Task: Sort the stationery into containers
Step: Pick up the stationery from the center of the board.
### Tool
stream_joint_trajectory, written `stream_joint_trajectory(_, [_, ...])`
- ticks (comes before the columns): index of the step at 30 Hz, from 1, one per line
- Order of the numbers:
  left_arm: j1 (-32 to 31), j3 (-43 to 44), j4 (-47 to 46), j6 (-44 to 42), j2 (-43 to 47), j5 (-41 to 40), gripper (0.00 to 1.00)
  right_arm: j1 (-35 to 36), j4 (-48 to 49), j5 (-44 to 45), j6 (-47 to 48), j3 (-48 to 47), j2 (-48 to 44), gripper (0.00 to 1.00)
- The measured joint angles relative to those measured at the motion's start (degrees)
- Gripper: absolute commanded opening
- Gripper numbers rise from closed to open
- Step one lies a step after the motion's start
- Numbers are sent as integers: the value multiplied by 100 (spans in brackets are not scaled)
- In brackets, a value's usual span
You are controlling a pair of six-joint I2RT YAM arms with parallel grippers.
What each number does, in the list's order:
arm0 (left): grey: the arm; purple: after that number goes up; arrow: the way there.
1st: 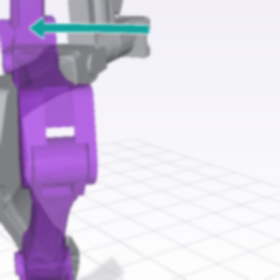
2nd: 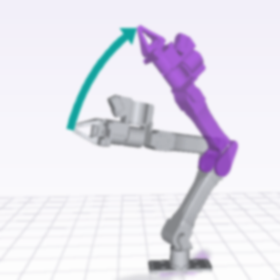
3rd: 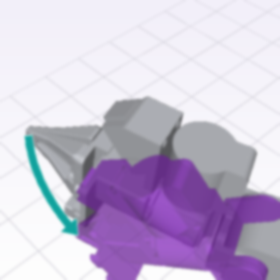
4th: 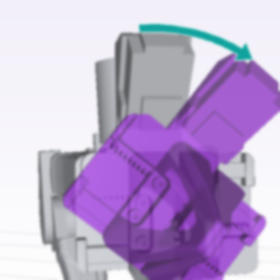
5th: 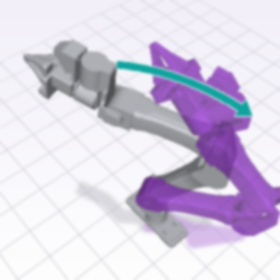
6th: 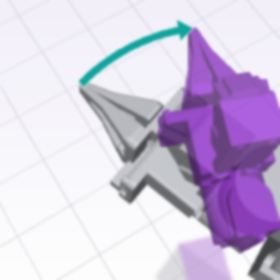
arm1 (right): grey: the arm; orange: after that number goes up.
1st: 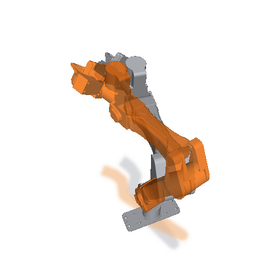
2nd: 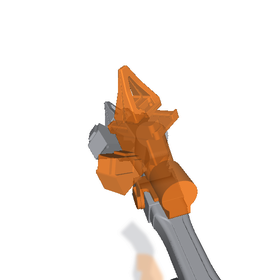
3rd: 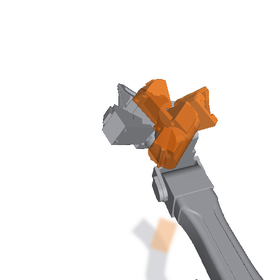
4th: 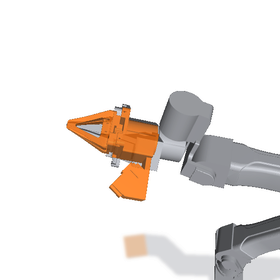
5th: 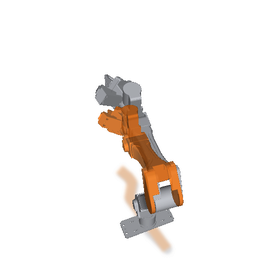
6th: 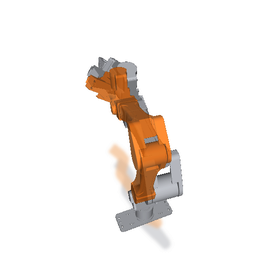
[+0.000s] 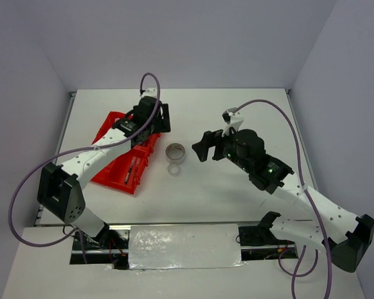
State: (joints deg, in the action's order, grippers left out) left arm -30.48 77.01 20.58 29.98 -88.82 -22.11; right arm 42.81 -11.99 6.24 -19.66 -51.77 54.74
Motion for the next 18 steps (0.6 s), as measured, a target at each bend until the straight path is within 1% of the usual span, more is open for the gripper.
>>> stream_joint_trajectory(3, [-199,-323,35,57,-173,352,78,0,-87,-7,-31,9,-107,100])
stream_joint_trajectory(7, [-457,-431,83,125,-675,656,70,0,-138,-46,-63,61,-236,100])
stream_joint_trajectory(12, [-570,-590,57,195,-1045,892,67,0,-186,-85,-68,76,-251,100])
stream_joint_trajectory(18, [-560,-610,42,195,-1325,756,66,0,-197,-109,-66,79,-251,100])
